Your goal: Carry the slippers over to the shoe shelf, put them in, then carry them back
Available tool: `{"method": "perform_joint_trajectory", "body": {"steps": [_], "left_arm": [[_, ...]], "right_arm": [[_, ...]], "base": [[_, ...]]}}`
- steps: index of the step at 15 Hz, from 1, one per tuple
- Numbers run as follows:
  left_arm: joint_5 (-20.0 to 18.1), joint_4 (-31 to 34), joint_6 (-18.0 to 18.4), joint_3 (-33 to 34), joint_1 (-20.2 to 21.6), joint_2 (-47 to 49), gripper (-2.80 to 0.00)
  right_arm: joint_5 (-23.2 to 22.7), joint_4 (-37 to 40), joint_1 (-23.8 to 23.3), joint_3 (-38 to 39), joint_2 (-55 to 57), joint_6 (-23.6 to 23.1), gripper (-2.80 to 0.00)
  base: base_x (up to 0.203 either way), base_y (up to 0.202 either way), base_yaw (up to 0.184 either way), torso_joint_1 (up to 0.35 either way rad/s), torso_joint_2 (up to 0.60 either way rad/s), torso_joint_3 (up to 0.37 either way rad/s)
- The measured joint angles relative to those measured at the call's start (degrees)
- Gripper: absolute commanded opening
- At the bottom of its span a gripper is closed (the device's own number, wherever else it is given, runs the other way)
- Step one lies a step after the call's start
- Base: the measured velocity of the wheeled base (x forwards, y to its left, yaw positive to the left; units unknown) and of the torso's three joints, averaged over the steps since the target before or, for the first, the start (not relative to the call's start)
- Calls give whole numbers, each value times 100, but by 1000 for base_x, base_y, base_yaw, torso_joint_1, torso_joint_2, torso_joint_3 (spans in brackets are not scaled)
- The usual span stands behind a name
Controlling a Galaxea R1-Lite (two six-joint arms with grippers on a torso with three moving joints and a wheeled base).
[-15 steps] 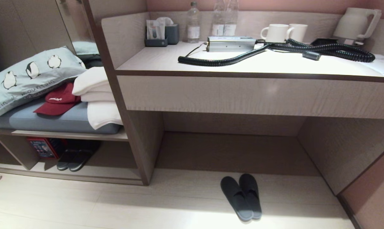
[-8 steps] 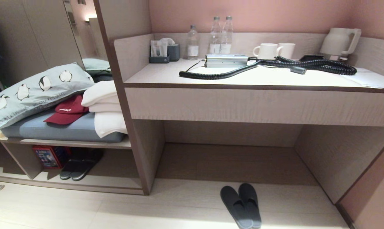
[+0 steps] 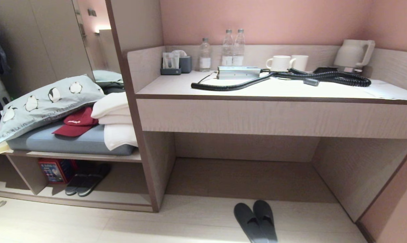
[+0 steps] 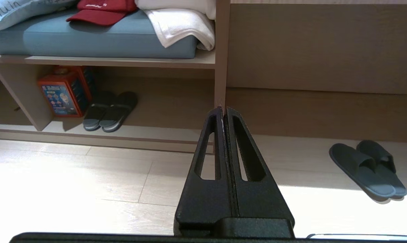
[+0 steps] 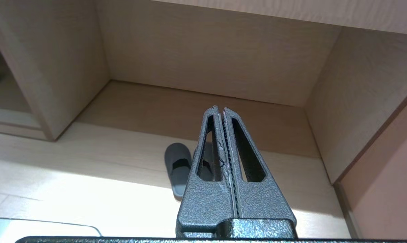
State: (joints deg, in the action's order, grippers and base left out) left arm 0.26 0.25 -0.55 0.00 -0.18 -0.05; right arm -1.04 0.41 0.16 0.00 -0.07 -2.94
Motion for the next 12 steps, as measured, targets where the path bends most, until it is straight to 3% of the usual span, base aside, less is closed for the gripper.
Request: {"method": "perform_joint_trajectory", "body": {"steps": [3,12], "left_arm": [[-4,-1,-5,0,0,0,-280],[-4,1,0,0,0,0,-280]], "right_arm": [[2,0,0,0,0,-1,-280],[0,0,0,0,0,-1,-280]], "base": [[-3,113,2,2,5,3],[0,196,-2,1,4,3]]}}
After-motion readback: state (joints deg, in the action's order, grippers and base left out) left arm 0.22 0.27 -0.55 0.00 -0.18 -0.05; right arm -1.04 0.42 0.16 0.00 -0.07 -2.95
